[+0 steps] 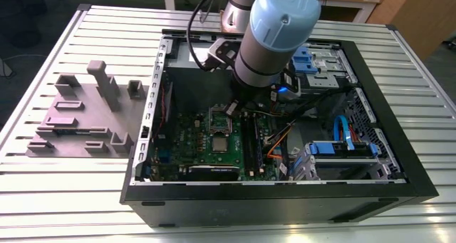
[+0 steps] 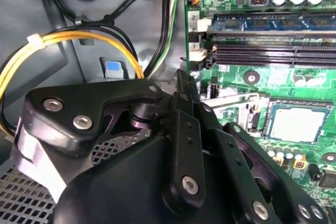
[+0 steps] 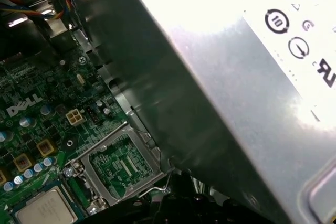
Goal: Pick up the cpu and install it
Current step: 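Close the cpu cover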
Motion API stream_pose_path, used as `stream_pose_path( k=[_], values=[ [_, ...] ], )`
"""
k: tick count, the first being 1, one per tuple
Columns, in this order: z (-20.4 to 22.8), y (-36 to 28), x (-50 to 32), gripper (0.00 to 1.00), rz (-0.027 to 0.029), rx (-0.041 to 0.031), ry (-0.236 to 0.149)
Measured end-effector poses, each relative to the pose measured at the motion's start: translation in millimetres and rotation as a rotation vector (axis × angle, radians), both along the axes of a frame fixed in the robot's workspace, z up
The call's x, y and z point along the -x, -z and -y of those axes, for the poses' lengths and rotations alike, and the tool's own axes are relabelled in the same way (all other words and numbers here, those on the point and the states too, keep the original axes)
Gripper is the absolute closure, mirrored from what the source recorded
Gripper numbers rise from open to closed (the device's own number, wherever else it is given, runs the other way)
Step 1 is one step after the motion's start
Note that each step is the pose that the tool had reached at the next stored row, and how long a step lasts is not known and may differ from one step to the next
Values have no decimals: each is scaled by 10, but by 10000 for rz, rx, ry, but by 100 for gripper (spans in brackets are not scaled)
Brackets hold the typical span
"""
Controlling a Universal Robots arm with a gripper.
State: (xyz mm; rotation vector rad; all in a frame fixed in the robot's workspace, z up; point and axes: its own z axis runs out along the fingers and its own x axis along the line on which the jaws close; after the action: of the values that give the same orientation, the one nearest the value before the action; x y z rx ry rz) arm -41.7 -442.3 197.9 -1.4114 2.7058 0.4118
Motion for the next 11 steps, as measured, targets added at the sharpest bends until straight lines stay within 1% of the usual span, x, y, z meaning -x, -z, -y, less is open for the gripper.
stream_pose_path(
  k=[8, 9, 11],
  values=[
    [0, -22, 41, 89, -1, 7, -1],
    [-1, -26, 42, 89, 0, 17, -2],
    [0, -36, 43, 89, 0, 62, 0]
  ],
)
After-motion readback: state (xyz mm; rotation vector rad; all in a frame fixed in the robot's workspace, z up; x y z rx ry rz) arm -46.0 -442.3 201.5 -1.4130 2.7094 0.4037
